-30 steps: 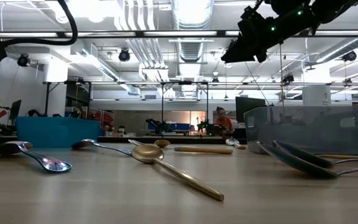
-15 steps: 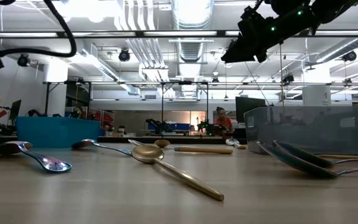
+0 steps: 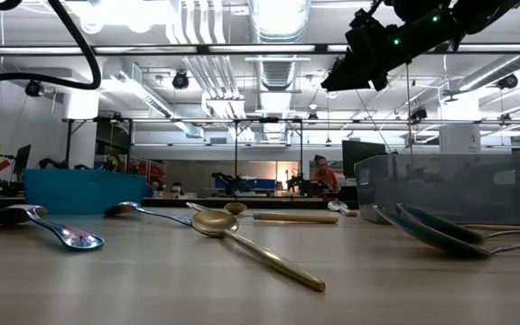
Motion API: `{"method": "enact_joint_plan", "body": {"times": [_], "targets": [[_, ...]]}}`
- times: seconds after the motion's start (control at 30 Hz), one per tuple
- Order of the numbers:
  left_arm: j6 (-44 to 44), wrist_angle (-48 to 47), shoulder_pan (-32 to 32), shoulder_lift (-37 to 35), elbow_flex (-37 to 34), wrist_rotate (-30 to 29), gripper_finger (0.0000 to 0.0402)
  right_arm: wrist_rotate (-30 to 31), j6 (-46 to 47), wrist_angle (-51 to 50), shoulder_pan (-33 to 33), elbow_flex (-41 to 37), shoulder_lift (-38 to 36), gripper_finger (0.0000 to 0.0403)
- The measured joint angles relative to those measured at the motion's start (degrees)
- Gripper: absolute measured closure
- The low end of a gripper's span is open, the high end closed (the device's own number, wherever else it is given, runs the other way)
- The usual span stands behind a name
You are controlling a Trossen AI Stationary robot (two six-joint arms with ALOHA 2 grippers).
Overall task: Sort silverware by color (type)
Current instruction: Put the yellow spoon into the yellow bin, then put the blue spoon into the blue bin
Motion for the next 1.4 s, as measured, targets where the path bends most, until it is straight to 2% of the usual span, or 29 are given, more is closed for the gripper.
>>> {"method": "enact_joint_plan", "body": {"times": [0.2, 0.4, 0.7, 0.8, 0.97, 1.1, 1.27, 1.4], "targets": [[0.00, -0.55, 0.00, 0.00, 0.00, 0.16, 0.0312, 0.00, 0.00, 0.00, 0.00, 0.00, 0.00, 0.0275], [0.53, -0.80, 0.13, -0.02, 0.39, 3.15, 0.0311, 0.00, 0.02, 0.00, -0.01, 0.00, 0.00, 0.0275], [2.74, -1.22, 0.83, -0.17, 8.84, 3.33, 0.0311, 0.00, 0.04, -0.25, 0.01, 0.00, 0.00, 0.0275], [6.45, -1.39, 1.96, -0.18, 12.92, -1.03, 0.0314, 0.00, 0.04, -0.25, 0.01, 0.00, 0.00, 0.0275], [19.20, -1.75, 6.01, -0.15, 19.08, -14.09, 0.0325, -0.02, 0.15, -0.26, 0.01, 0.00, 0.00, 0.0275], [29.90, -1.85, 11.29, -0.17, 21.39, -17.79, 0.0326, -0.02, 0.20, -1.16, -0.01, 0.00, 0.00, 0.0275], [42.09, -1.74, 18.48, -0.22, 20.15, -21.95, 0.0326, -0.01, 0.07, -1.92, 0.01, 0.00, 0.00, 0.0275], [47.50, 0.90, 23.90, -0.22, 16.01, -27.32, 0.0327, 0.00, 0.02, -1.94, 0.01, 0.00, 0.00, 0.0275]]}}
